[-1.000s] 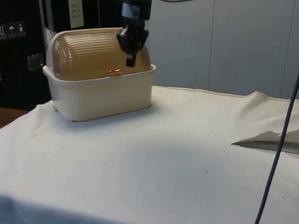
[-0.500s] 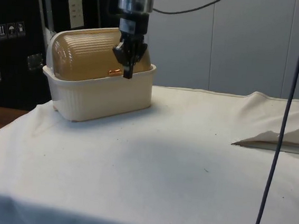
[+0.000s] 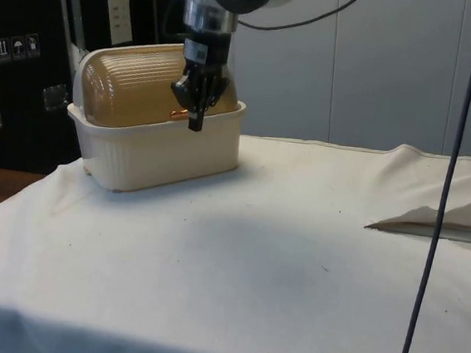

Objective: Open the lid, then close it.

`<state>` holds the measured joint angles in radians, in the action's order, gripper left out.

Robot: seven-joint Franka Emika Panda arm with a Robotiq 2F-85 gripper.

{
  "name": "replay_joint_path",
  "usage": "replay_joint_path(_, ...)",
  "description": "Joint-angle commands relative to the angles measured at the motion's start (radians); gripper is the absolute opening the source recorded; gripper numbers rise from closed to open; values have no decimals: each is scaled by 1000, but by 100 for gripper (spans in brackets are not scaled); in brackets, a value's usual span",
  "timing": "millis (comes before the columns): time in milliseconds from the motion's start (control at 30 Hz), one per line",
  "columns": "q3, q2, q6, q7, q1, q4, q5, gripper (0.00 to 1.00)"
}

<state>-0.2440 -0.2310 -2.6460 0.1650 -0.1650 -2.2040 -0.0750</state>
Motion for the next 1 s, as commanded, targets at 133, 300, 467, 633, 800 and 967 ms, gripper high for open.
replay_joint_path(133, -11, -10, -49, 49, -9, -6, 23, 0)
replay_joint_path(300, -13, -5, -64, 70, -10, -14, 33, 0)
replay_joint_path(467, -13, 11, -77, 96, -11, -33, 51, 0)
replay_joint_path(633, -12, 27, -87, 110, -12, -55, 64, 0)
replay_joint_path(800, 1, 44, -92, 104, -7, -78, 50, 0)
replay_joint_path(967, -10, 46, -144, 157, -17, -104, 93, 0)
